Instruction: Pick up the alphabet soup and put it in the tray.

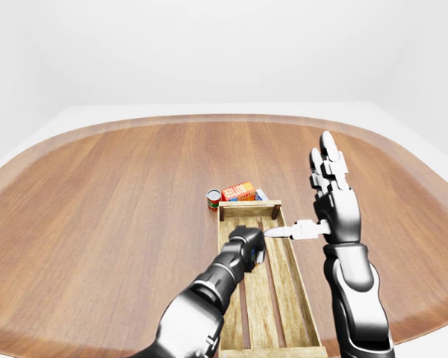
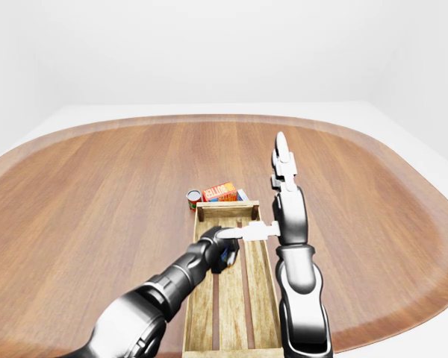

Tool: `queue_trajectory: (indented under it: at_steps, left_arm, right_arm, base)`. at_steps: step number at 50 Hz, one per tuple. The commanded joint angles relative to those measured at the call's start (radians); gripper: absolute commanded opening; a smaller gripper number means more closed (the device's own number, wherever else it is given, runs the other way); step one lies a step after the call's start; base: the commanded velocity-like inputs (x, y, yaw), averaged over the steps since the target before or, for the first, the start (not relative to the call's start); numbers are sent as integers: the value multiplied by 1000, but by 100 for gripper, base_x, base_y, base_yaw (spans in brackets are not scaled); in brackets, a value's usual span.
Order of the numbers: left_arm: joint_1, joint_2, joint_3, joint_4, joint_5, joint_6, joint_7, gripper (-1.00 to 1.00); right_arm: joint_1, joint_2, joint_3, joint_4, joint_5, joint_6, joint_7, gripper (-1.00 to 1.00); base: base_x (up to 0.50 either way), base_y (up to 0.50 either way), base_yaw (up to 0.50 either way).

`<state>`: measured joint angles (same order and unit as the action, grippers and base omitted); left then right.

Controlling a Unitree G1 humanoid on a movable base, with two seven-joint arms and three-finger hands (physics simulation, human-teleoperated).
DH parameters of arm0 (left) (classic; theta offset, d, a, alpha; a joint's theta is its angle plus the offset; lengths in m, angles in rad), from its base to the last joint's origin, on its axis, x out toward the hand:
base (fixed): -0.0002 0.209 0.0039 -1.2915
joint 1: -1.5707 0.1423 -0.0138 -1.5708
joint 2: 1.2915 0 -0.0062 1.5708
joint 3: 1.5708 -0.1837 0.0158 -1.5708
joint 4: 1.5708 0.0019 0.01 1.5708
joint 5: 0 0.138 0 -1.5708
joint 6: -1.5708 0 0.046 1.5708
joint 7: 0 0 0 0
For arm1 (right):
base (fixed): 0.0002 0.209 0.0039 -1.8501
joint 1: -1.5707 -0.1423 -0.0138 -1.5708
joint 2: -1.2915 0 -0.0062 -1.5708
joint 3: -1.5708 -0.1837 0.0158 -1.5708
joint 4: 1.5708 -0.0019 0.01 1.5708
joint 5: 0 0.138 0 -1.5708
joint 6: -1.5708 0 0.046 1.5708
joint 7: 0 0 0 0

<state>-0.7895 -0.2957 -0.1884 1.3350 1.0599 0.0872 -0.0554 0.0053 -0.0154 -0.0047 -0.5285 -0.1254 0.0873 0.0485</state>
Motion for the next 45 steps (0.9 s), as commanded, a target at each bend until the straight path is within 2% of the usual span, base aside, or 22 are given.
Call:
queue_trajectory:
  at_steps: [1,7,8,9,45]
  left_arm:
    - [13,-8,2,-13,-16,0,13,-100]
    - [12,-8,3,-14,-16,0,10,-100]
    - [12,-8,4,-14,-17,0,12,80]
    - [11,-7,4,-13,-17,0,14,100]
    - [4,-1,8,-15,-21,0,16,100]
  right_arm:
    - [0,1,3,4,-2,0,-2,100]
    - [2,1,3,5,-2,0,-2,100]
    - [3,1,4,5,-3,0,-2,100]
    - [3,1,4,4,-2,0,-1,100]
    - [2,2,8,4,-4,0,-1,100]
  base:
    - [0,0,0]
    - [0,0,0]
    - [0,0,0]
    - [0,0,0]
    - [0,0,0]
